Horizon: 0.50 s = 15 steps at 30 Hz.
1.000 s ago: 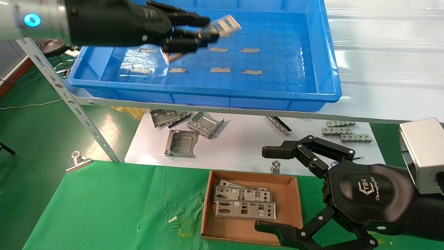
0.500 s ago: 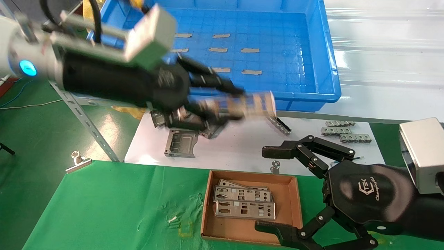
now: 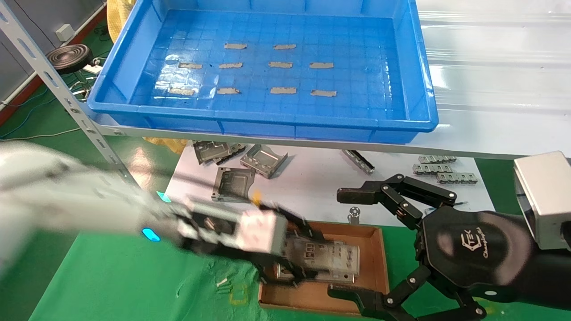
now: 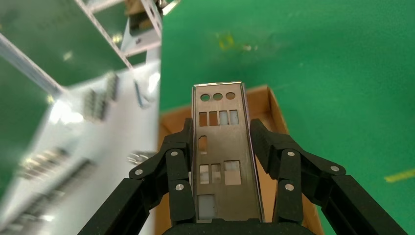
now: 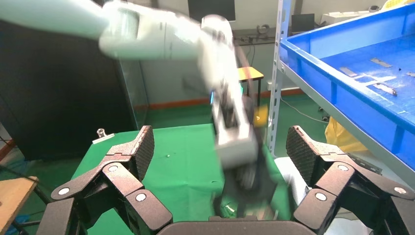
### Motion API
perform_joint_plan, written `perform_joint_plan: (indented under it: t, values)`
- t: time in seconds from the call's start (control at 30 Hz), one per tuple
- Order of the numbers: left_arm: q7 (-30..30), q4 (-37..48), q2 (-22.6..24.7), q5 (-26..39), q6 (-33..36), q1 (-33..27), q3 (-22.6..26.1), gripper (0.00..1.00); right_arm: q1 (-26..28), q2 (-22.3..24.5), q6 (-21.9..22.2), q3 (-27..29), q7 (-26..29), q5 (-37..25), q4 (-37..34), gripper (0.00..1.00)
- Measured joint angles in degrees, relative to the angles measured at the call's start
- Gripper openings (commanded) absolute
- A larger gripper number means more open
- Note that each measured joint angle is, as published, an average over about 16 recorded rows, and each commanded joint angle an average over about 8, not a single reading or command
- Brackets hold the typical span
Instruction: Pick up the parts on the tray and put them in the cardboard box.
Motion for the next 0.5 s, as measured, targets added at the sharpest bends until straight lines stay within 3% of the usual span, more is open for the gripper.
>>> perform_joint_plan:
  t: [0.2,0.27,0.5]
  values:
    - [7.19,6.82,4.92,0.68,-4.46,3.45,0.41,0.0,0.0,0.0,0.0,0.0,0.0,0.0,0.0,1.0]
    - [9.09,8.62,6.11,0.81,-5.43,3.68,0.54,0.06,0.0,0.0,0.0,0.0,0.0,0.0,0.0,1.0]
    - [14.18,12.05,8.08,0.88,-7.5,3.54,1.38,0.9,0.0,0.0,0.0,-0.01,0.0,0.0,0.0,1.0]
